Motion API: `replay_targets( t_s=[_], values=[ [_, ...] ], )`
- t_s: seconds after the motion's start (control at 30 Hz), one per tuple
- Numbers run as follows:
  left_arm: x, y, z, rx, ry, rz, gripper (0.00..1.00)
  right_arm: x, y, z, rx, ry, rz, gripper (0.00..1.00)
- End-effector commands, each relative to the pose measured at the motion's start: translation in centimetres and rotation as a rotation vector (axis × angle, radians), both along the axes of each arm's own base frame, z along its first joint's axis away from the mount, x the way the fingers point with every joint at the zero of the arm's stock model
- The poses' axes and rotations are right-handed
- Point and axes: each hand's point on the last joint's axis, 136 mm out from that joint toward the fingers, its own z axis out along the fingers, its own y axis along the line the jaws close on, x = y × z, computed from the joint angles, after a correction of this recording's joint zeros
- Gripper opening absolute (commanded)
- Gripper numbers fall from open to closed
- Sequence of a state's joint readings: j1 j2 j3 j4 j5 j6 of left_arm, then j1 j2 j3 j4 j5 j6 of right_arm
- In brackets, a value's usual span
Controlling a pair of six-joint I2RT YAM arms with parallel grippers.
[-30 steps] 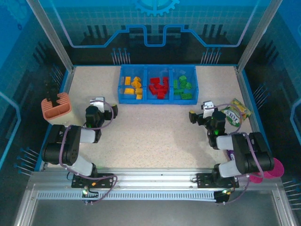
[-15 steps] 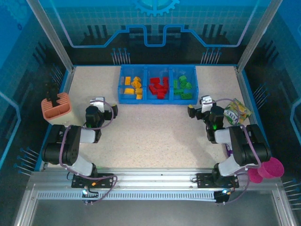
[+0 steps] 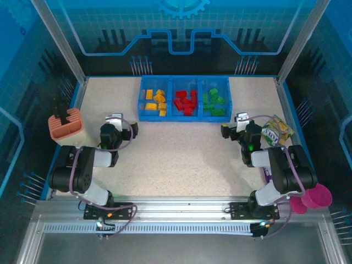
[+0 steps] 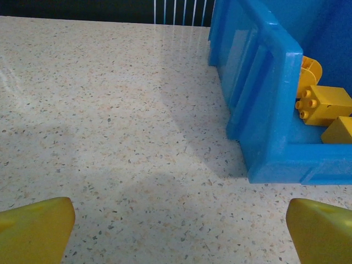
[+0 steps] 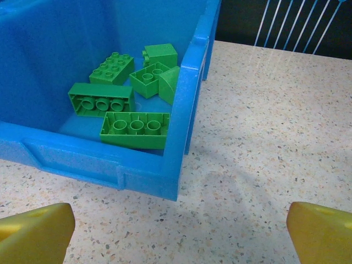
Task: Sort the legos into containers by color
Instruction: Reset both arms
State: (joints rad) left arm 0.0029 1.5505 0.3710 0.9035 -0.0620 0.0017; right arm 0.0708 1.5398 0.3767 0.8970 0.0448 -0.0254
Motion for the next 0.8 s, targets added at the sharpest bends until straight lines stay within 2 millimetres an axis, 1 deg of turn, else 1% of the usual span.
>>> replay_targets(
  t_s=[0.0,0.77],
  values=[
    [0.53,-0.56,0.83,-0.002,-0.029,-0.027,0.99,0.63,-0.4,0.66,0.008,-0.016,-0.021,1.0],
    [0.5,-0.56,0.75,-0.002,-0.027,-0.028,0.99,0.64,-0.39,0.64,0.013,-0.013,-0.015,1.0]
  ],
)
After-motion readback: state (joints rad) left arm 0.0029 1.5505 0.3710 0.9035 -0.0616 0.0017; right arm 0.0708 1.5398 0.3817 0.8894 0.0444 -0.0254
